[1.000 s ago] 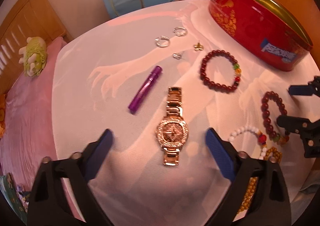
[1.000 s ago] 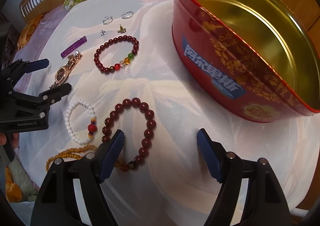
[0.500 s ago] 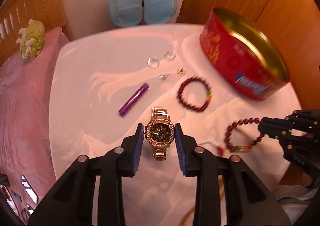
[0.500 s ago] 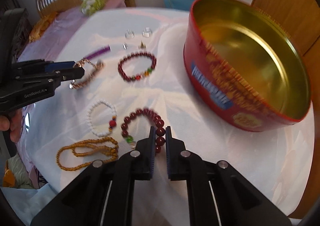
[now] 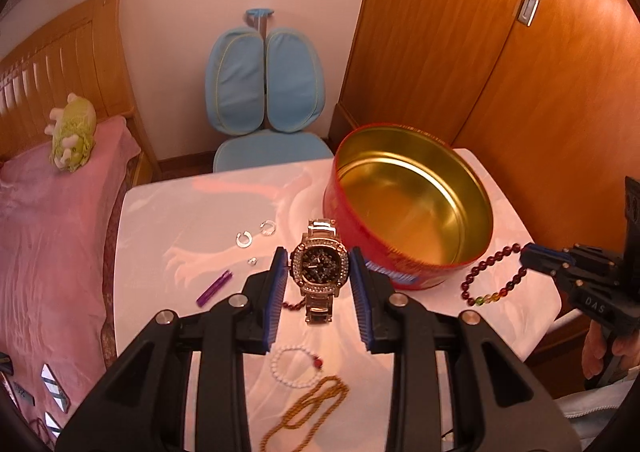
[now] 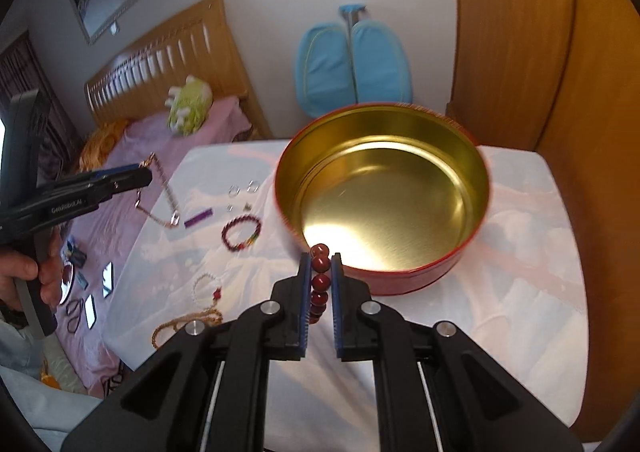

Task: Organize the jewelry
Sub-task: 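Grasp the gold watch with the left tool while the right grasps the red bead bracelet, then lower the watch into the tin with the left tool while the right drops the bracelet beside it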

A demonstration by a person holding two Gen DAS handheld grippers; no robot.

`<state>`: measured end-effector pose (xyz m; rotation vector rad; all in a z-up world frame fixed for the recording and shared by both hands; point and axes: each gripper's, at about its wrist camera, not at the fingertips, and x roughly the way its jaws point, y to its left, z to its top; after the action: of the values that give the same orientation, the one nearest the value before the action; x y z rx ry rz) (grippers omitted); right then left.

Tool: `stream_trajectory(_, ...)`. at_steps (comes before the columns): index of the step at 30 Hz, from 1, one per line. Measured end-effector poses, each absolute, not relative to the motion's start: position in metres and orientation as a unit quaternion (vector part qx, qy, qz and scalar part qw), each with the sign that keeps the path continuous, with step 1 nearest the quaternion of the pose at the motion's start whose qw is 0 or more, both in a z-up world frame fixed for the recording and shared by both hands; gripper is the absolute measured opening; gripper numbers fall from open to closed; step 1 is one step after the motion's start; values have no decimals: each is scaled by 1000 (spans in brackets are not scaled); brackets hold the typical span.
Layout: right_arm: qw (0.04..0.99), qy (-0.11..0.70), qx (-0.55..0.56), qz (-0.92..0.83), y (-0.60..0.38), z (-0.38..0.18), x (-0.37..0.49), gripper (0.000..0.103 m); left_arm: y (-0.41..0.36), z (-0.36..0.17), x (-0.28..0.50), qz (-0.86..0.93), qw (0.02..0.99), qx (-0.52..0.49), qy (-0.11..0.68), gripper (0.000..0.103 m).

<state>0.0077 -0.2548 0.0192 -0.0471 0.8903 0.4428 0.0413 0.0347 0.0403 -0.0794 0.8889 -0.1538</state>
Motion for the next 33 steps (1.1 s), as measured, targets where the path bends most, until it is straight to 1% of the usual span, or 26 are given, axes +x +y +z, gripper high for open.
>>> stream_trajectory(7,894,395,-19,209,-302,43,34,11,-12,68,60,-69,909,-12,410,32)
stream_trajectory(13,894,402,2,195,-321,44,70,11,-42,65,97,-105,899,16,424,32)
stream_trajectory(18,888,420,13,188,-315,37,103,11,-60,56,139,-147,890,41,429,32)
stream_trajectory(21,879,439,1,187,-300,25,122,11,-70,41,162,-167,882,51,438,32)
stream_trajectory(25,856,474,0,208,-280,4,140,11,-77,7,187,-190,858,59,474,32)
stream_trajectory(29,817,523,-27,242,-256,-30,150,11,-81,-40,208,-206,820,73,529,32)
stream_trajectory(33,790,566,-47,232,-243,-67,163,11,-85,-70,223,-200,799,94,559,32)
